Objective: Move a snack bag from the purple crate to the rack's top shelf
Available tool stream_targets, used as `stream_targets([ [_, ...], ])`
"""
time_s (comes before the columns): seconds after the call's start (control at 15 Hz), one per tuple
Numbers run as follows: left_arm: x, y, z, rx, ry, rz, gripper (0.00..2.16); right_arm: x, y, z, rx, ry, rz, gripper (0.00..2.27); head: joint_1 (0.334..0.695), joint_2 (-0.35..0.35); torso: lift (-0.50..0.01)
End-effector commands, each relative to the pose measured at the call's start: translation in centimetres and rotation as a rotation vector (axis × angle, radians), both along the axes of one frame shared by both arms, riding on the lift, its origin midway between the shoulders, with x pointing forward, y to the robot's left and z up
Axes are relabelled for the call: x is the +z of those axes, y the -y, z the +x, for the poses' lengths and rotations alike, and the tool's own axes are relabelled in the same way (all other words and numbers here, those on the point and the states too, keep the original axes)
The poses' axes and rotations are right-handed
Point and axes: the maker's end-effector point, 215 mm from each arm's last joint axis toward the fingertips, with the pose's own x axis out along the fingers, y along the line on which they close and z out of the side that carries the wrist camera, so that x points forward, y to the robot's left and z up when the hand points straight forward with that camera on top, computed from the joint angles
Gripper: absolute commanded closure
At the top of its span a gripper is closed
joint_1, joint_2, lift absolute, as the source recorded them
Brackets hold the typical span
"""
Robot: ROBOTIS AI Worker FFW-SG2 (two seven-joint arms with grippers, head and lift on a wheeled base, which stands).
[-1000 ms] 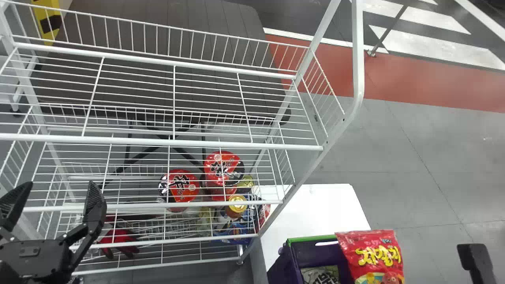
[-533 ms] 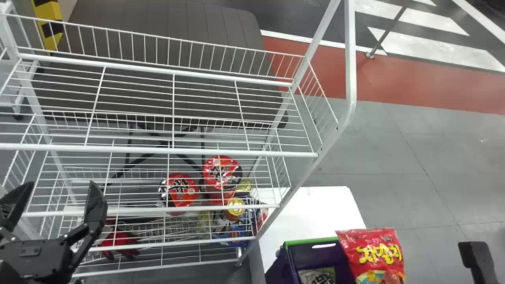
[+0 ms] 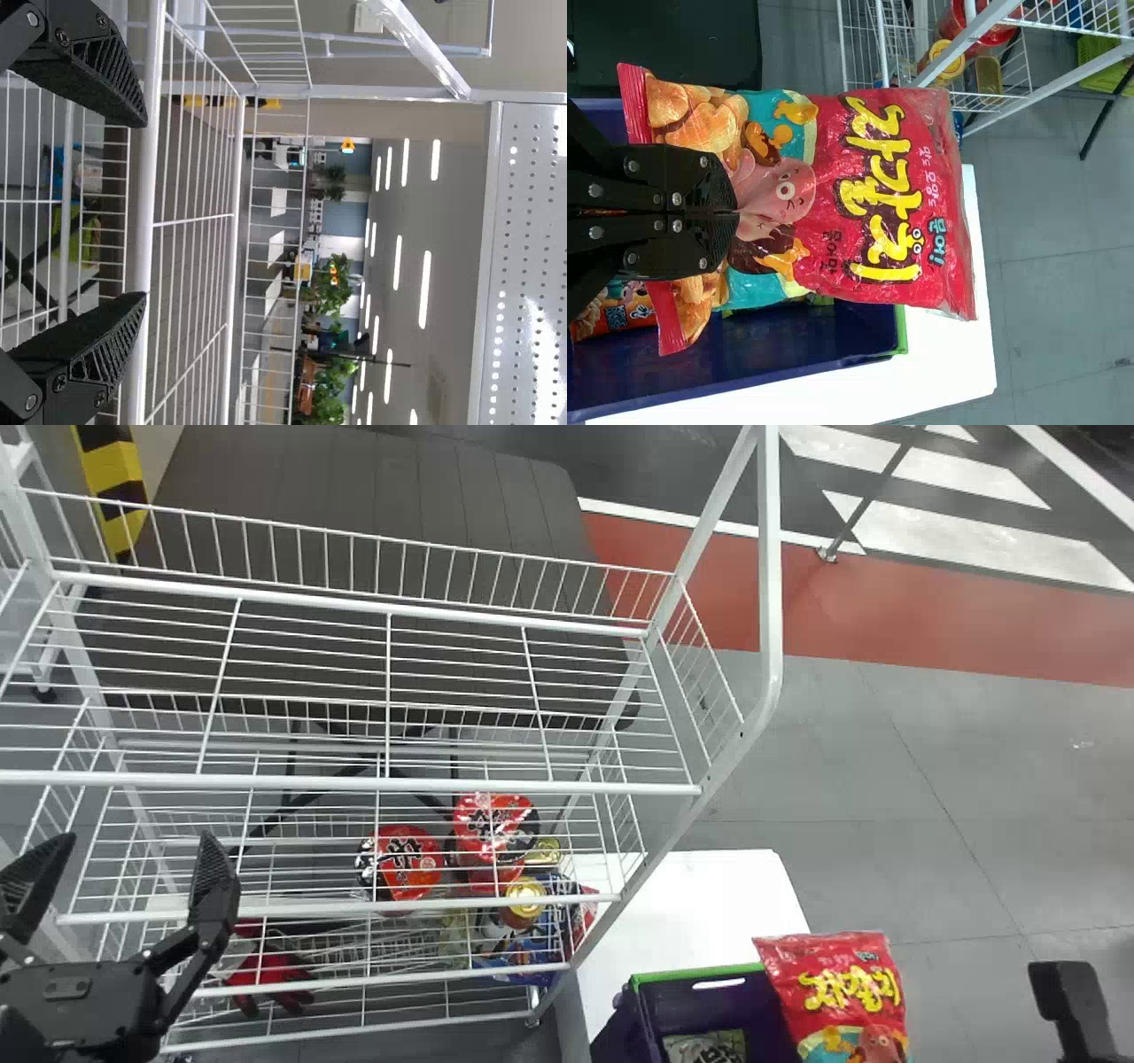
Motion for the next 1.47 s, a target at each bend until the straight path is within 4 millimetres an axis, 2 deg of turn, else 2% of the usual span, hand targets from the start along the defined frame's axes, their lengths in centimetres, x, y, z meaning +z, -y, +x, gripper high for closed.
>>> stream_targets([
  [0.0, 0.0, 0.0, 0.1, 0.000, -0.001, 0.001, 0.14, 0.1, 0.1, 0.3, -0.001, 0.004, -0.002, 1.78, 0.695, -0.350, -0.032],
  [0.67, 0.1, 0.3, 0.6, -0.009, 0.002, 0.002, 0.14, 0.4, 0.4, 0.6, -0.001, 0.009, -0.008, 1.78, 0.695, -0.350, 0.007],
  [1.13, 0.0, 0.3, 0.7, -0.008, 0.001, 0.003, 0.14, 0.7, 0.2, 0.9, 0.000, 0.018, -0.002, 1.78, 0.695, -0.350, 0.009],
  [1.27, -0.1, 0.1, 0.7, -0.005, -0.001, 0.006, 0.14, 1.2, -0.3, 1.2, -0.001, 0.030, 0.003, 1.78, 0.695, -0.350, 0.000],
  [1.4, -0.2, -0.3, 0.7, 0.002, -0.002, 0.009, 0.14, 2.9, -1.3, 2.0, 0.014, 0.082, 0.009, 1.78, 0.695, -0.350, 0.000],
])
